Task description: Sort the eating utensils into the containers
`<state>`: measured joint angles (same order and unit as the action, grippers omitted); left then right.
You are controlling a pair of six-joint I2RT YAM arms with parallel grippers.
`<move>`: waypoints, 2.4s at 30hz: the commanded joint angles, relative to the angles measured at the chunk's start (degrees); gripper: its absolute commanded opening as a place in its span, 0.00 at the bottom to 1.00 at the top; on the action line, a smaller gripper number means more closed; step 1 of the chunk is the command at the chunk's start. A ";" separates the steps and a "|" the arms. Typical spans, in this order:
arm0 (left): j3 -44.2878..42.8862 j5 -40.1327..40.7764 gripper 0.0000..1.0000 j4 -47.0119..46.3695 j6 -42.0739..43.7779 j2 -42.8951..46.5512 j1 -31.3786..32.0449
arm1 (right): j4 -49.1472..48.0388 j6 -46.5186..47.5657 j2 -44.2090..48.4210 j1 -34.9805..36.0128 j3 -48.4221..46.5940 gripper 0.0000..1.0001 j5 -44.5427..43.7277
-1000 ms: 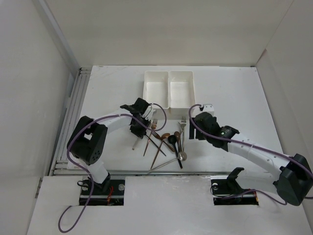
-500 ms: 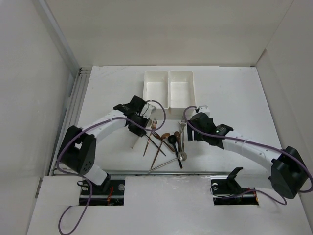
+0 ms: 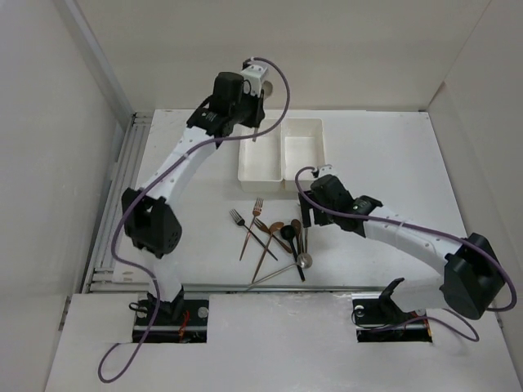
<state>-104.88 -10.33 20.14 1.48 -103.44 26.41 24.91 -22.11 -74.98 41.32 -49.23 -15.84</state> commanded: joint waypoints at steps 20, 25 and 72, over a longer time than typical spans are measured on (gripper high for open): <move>9.86 1.19 0.66 -3.62 -12.64 -1.35 -2.42 | -2.93 -0.13 -19.76 0.34 -7.10 0.44 1.86; 21.18 3.74 0.60 5.16 -10.62 11.99 -2.42 | -3.54 -0.13 -23.45 -0.19 -7.72 0.40 2.91; 40.02 -6.81 0.42 7.10 -14.13 -1.15 0.48 | -4.78 13.85 -43.77 -15.92 -55.18 0.55 3.71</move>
<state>-64.16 -16.95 26.46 -12.60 -102.39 27.42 25.10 -8.38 -125.29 24.67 -104.55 -14.94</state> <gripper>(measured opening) 0.435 0.501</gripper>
